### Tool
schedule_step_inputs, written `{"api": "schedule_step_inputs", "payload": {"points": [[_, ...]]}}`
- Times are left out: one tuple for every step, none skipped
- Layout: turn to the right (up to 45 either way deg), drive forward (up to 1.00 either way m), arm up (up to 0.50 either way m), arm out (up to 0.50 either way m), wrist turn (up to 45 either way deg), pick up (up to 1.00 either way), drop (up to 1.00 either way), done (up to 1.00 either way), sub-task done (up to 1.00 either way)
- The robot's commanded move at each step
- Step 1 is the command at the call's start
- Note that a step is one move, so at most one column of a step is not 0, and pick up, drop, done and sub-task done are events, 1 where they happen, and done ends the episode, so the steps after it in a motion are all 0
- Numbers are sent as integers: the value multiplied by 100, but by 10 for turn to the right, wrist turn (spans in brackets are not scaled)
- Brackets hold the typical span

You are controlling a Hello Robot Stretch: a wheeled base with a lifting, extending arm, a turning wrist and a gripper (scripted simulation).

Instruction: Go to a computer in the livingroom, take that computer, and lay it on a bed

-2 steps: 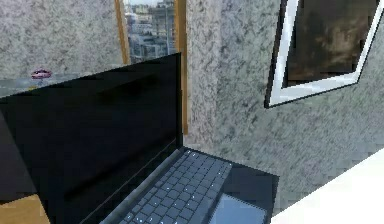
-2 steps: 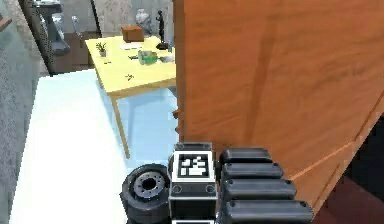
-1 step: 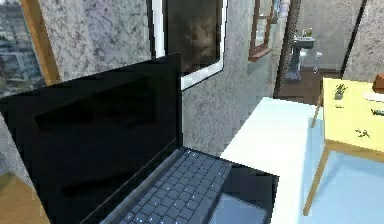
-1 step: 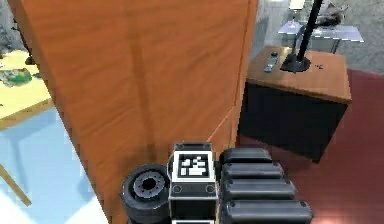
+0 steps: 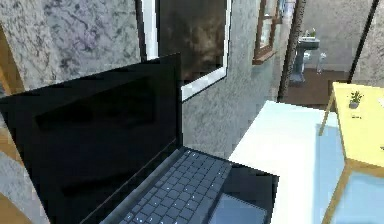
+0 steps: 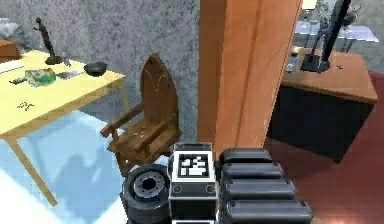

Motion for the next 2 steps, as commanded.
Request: {"api": "schedule_step_inputs", "payload": {"points": [[270,0,0,0,0,0,0,0,0],[0,100,0,0,0,0,0,0,0]]}}
